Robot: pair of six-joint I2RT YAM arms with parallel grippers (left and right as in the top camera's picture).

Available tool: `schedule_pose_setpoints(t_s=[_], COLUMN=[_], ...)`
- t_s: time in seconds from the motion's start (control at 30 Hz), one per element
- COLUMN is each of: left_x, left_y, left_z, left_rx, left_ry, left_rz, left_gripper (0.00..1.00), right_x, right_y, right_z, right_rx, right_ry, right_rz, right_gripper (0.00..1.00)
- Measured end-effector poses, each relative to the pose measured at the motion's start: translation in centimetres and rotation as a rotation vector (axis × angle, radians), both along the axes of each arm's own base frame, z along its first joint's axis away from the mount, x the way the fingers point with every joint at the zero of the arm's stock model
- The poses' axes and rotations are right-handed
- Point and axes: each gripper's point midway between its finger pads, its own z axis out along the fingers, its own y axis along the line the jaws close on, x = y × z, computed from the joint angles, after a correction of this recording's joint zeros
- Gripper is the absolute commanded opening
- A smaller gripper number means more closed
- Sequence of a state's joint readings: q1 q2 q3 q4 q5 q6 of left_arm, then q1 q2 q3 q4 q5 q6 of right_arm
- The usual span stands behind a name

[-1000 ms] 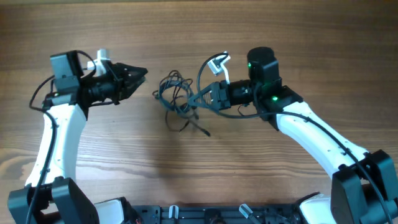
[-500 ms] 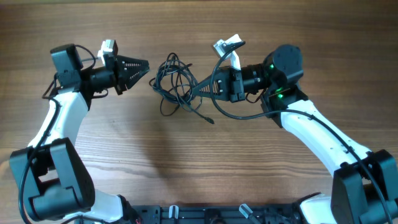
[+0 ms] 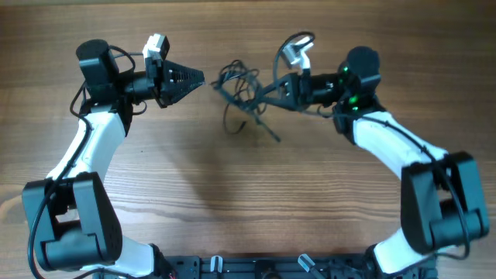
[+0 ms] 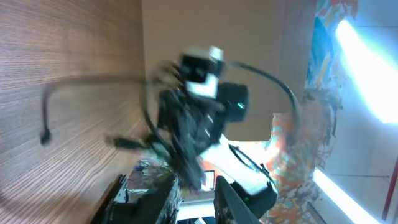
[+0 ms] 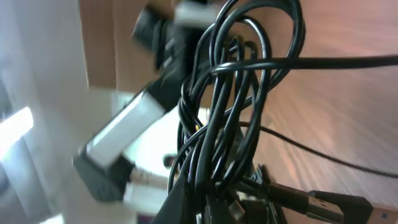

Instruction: Untangle cables

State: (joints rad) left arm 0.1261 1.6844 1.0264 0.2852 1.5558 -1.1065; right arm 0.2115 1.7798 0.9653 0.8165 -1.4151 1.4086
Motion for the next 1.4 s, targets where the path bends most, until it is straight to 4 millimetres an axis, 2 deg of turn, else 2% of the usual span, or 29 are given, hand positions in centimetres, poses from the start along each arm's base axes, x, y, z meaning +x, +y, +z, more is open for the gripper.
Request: schedule_pose_setpoints(t_s=[0.13, 0.23, 0.37, 0.57, 0.63, 0.7, 0.77, 0.8, 0.83, 0.97, 1.03, 1.07, 1.13, 1.23, 1.27, 1.37, 1.4], left_x=[0.0, 0.0, 0.0, 0.3, 0.4, 0.5, 0.5, 0.5, 0.5, 0.5, 0.5, 0.5, 0.5, 0.5, 0.5, 0.5, 0.5], left_y=[0.0, 0.0, -0.2, -1.9, -1.9, -1.9, -1.9, -1.9, -1.9, -1.9, -1.9, -1.9, -1.9, -1.9, -1.9, -1.9, -1.9], left_z=[0.0, 0.0, -0.3, -0.8, -0.9, -0.9, -1.0, -1.0, -1.0, -1.0, -1.0, -1.0, -1.0, -1.0, -1.0, -1.0, -1.0], left_rx=[-0.001, -0.001, 0.004, 0.032, 0.036, 0.039, 0.041, 0.041, 0.041, 0.041, 0.041, 0.041, 0.041, 0.041, 0.041, 0.042, 0.042], left_ry=[0.003, 0.003, 0.008, -0.004, -0.009, -0.010, -0.012, -0.014, -0.015, -0.017, -0.017, -0.017, -0.017, -0.017, -0.017, -0.020, -0.025], left_rz=[-0.002, -0.002, 0.006, 0.013, 0.019, 0.025, 0.028, 0.028, 0.028, 0.028, 0.028, 0.028, 0.028, 0.028, 0.028, 0.027, 0.027], left_gripper=[0.17, 0.10, 0.10, 0.09, 0.09, 0.09, 0.09, 0.09, 0.09, 0.09, 0.09, 0.09, 0.09, 0.09, 0.09, 0.09, 0.09], right_x=[3.6, 4.5, 4.2, 3.7, 3.5, 2.4, 0.9, 0.2, -0.4, -2.7, -3.2, -3.2, -2.9, -1.3, -0.9, -0.1, -0.1], right_y=[-4.3, -6.4, -6.3, -5.5, -5.3, -5.5, -5.7, -5.9, -6.0, -6.2, -6.2, -6.2, -6.3, -7.1, -7.7, -9.1, -10.0], right_z=[-2.6, -3.6, -3.7, -3.9, -5.2, -8.7, -11.6, -12.8, -13.8, -15.8, -16.2, -16.2, -16.3, -17.1, -18.0, -19.0, -19.1], right_rx=[-0.014, -0.022, -0.021, -0.023, -0.040, -0.083, -0.132, -0.157, -0.177, -0.228, -0.236, -0.238, -0.248, -0.305, -0.371, -0.560, -0.679], right_ry=[0.144, 0.233, 0.282, 0.436, 0.526, 0.676, 0.772, 0.790, 0.777, 0.700, 0.609, 0.549, 0.459, 0.340, 0.342, 0.376, 0.359], right_rz=[-0.131, -0.186, -0.166, -0.141, -0.160, -0.196, -0.227, -0.238, -0.246, -0.225, -0.208, -0.201, -0.207, -0.273, -0.306, -0.340, -0.330], right_gripper=[0.05, 0.04, 0.04, 0.04, 0.04, 0.05, 0.23, 0.67, 0.98, 1.00, 0.99, 0.96, 0.95, 1.00, 0.99, 1.00, 1.00])
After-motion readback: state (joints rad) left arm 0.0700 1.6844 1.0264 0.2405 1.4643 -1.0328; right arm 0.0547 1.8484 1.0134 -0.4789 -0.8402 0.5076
